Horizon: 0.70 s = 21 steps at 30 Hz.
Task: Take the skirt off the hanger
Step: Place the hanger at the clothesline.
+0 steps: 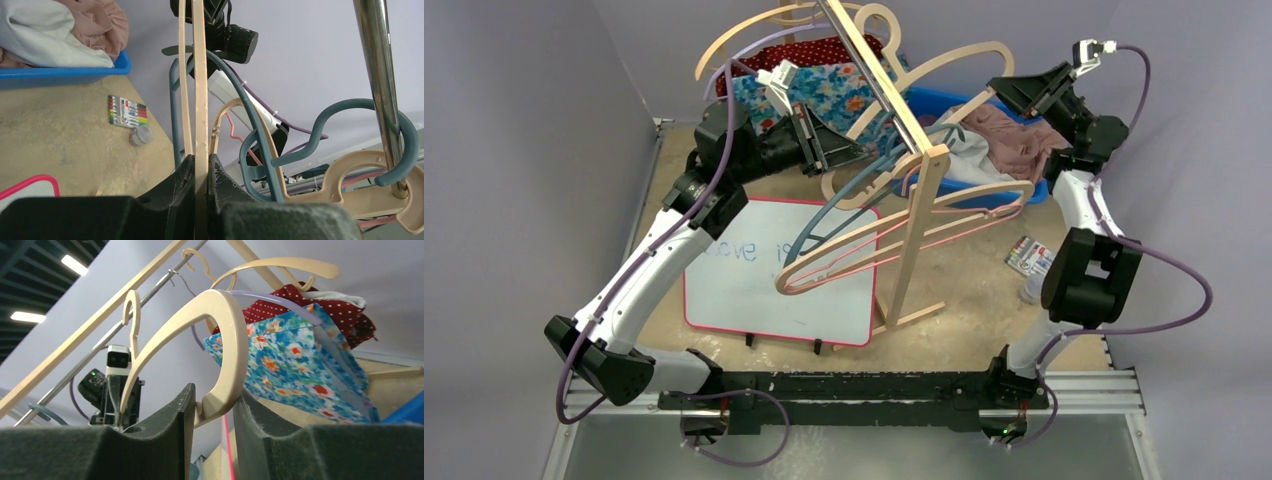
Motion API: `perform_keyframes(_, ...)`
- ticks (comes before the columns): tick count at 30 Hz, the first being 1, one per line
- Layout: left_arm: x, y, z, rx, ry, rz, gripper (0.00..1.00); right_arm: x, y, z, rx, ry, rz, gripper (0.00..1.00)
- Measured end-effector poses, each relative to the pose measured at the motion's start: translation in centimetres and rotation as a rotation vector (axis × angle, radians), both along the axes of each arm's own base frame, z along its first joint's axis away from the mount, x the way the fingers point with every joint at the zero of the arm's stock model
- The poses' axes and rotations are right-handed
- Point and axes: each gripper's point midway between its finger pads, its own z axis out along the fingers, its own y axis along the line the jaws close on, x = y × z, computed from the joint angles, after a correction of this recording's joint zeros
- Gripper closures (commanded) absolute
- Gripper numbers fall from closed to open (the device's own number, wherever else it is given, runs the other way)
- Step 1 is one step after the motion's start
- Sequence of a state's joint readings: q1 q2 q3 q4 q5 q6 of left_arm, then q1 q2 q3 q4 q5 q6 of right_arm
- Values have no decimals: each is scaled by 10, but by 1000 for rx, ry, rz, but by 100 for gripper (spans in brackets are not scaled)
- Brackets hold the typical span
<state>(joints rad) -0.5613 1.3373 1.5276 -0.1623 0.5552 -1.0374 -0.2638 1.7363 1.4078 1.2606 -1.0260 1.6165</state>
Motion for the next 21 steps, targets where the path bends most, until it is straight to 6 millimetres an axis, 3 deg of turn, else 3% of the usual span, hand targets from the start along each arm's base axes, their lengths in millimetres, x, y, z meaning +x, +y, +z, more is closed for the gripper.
perform_keyframes(2,0,0,0,0,0,0,100,1,5,1,27,4,17,72)
perform_keyframes(8,1,3,-2,8,5,10,100,1,10,12,119,24,41,99)
perform_keyframes(10,3,4,-4,15,10,16,100,0,10,17,153,28,44,100)
perform_keyframes(11,3,5,-5,19,13,20,97,-1,9,18,167,32,47,100)
perform_keyframes(16,4,7,-11,48,6,32,66,-5,9,9,223,65,65,100)
perform_keyframes(21,4,12,-18,90,-2,56,53,-13,14,5,245,56,87,100)
